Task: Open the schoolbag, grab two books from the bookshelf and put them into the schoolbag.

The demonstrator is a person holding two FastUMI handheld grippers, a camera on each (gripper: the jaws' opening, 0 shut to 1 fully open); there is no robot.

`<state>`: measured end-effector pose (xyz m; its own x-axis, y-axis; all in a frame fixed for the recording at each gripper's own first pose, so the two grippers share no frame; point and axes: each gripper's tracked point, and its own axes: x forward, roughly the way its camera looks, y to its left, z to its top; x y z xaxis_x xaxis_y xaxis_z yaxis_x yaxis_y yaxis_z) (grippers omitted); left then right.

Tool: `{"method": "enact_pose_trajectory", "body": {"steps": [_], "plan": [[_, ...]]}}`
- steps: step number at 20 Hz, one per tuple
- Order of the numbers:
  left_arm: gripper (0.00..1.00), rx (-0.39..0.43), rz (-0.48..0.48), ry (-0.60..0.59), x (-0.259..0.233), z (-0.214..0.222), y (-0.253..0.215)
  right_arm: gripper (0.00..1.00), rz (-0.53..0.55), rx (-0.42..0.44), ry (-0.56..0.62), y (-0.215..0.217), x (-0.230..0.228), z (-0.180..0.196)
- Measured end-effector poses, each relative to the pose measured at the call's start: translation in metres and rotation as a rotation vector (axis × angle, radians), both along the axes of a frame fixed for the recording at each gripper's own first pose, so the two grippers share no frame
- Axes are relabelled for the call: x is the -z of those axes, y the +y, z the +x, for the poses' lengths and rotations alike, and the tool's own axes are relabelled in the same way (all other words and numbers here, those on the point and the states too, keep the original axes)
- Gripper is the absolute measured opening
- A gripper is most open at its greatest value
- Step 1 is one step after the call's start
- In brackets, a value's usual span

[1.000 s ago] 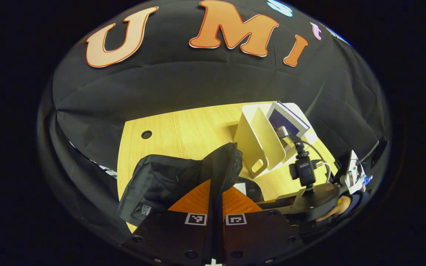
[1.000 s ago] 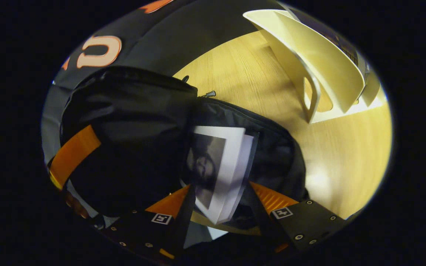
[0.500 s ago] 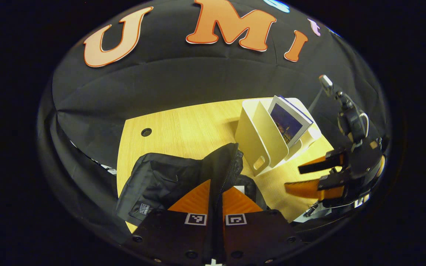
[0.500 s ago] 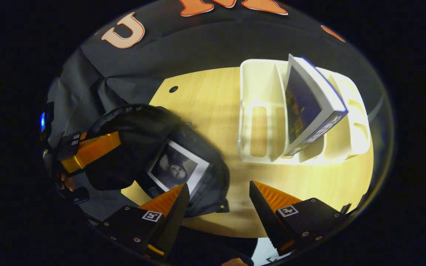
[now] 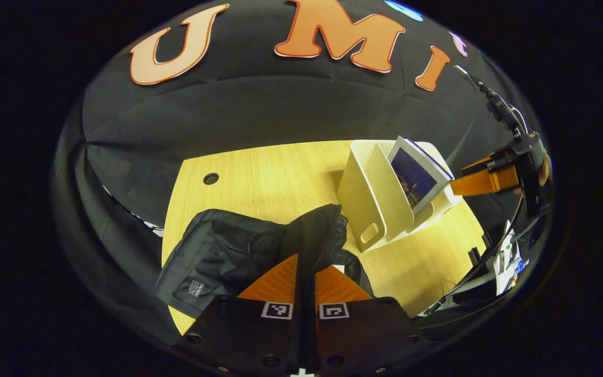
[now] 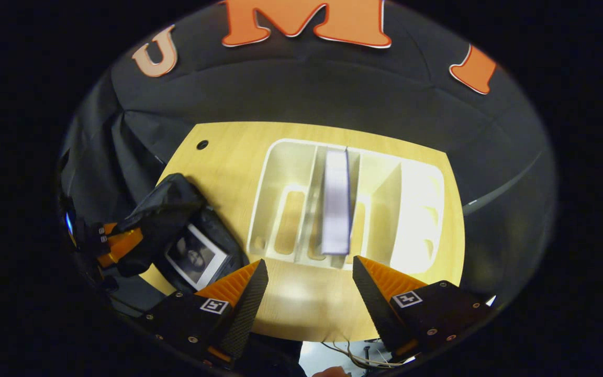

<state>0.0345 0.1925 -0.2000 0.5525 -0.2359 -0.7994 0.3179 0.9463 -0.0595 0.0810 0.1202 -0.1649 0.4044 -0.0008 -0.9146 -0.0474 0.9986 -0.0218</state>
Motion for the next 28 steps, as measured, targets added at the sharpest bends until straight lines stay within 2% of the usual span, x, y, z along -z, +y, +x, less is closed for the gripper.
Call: {"method": "enact_pose_trajectory", "body": {"steps": [3, 11, 12, 14, 15, 16, 17, 19, 22, 26, 27, 28], "plan": [[0.05, -0.023, 0.004, 0.013, 0.003, 0.001, -0.003, 0.98, -0.02, 0.012, 0.023, -0.021, 0.009, 0.027], [0.05, -0.088, 0.044, 0.029, 0.006, 0.005, -0.001, 0.97, 0.013, -0.004, 0.149, -0.02, 0.071, 0.071], [0.05, -0.094, 0.045, 0.032, 0.007, 0.004, -0.002, 0.94, 0.011, -0.004, 0.163, -0.019, 0.077, 0.074], [0.05, -0.108, 0.047, 0.04, 0.008, 0.003, -0.002, 0.8, 0.007, -0.001, 0.186, -0.019, 0.085, 0.08], [0.05, -0.115, 0.051, 0.043, 0.007, 0.002, -0.001, 0.58, 0.008, 0.0, 0.199, -0.017, 0.088, 0.078], [0.05, -0.117, 0.056, 0.043, 0.007, 0.002, -0.003, 0.62, 0.012, 0.003, 0.208, -0.014, 0.09, 0.078], [0.05, -0.118, 0.059, 0.043, 0.006, 0.003, -0.003, 0.52, 0.004, 0.005, 0.212, -0.013, 0.09, 0.079], [0.05, -0.112, 0.05, 0.051, 0.007, 0.002, -0.008, 0.42, -0.001, 0.018, 0.22, -0.016, 0.092, 0.077], [0.05, -0.1, 0.046, 0.048, 0.008, 0.005, -0.006, 0.38, 0.003, 0.052, 0.214, -0.021, 0.081, 0.073], [0.05, -0.044, 0.043, 0.043, 0.009, 0.007, -0.002, 0.36, 0.006, 0.086, 0.143, -0.025, 0.041, 0.065], [0.05, -0.038, 0.039, 0.042, 0.01, 0.009, 0.0, 0.45, 0.003, 0.1, 0.124, -0.027, 0.032, 0.061], [0.05, -0.03, 0.029, 0.043, 0.011, 0.009, 0.0, 0.36, 0.001, 0.116, 0.107, -0.029, 0.022, 0.057]]}}
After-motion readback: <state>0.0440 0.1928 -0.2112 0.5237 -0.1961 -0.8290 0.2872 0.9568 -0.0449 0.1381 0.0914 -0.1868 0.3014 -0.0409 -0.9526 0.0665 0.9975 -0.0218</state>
